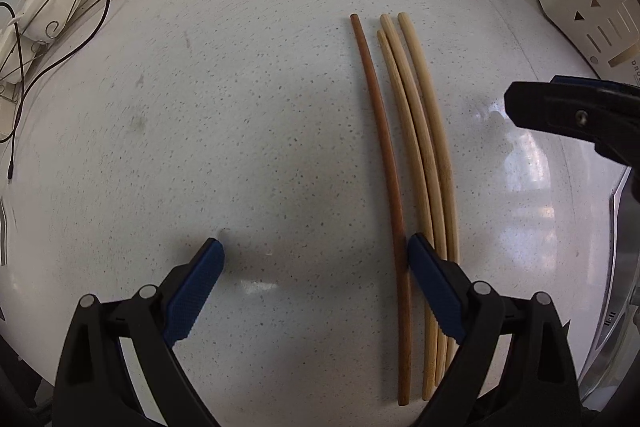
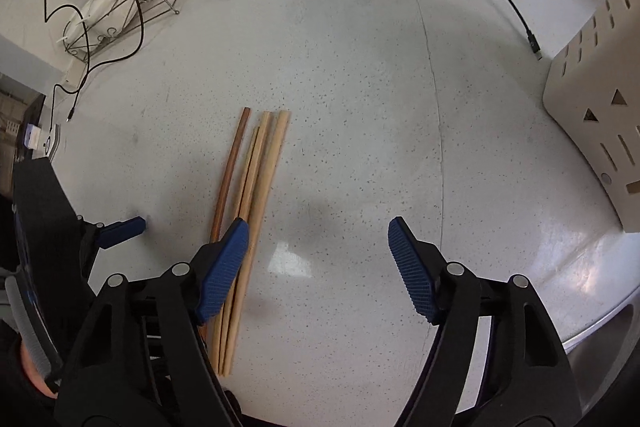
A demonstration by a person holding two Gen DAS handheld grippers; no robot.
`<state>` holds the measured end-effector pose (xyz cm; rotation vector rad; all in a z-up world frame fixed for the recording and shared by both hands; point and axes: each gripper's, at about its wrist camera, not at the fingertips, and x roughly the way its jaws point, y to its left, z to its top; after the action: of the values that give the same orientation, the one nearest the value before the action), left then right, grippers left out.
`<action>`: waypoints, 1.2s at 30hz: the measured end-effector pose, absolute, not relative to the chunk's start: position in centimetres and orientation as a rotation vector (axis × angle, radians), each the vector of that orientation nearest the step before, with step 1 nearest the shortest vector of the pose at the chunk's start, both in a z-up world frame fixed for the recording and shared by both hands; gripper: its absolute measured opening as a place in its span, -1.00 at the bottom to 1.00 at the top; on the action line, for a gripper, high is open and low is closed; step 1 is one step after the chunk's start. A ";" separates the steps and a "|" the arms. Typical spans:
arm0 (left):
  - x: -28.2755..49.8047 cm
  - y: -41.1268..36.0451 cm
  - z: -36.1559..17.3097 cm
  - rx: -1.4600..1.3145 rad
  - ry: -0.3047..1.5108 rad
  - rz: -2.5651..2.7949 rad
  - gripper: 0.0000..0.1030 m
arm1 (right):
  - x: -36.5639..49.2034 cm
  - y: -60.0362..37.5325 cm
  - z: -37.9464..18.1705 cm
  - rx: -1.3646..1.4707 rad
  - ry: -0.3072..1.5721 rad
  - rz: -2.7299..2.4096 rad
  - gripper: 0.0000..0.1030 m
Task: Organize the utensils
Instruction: 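Lower both open tools toward the remaining chopsticks on the counter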
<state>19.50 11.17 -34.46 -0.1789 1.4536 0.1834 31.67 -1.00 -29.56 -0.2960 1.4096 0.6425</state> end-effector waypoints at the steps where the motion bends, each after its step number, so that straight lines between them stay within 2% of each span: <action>1: 19.4 11.2 -34.5 -0.181 1.452 0.187 0.78 | 31.7 -0.6 -29.7 -0.308 1.423 0.637 0.22; 3: 19.1 11.4 -34.2 -0.186 1.450 0.193 0.78 | 31.6 0.2 -29.9 -0.344 1.432 0.620 0.12; 9: 17.8 11.8 -34.2 -0.214 1.436 0.225 0.79 | 31.9 1.6 -30.2 -0.370 1.460 0.592 0.02; 36: 15.8 14.0 -34.5 -0.267 1.411 0.293 0.80 | 29.5 5.2 -31.8 -0.496 1.467 0.565 0.00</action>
<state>15.77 14.04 -34.47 -0.2674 1.4114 0.2931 29.46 5.20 -31.78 -0.4963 1.4668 0.5654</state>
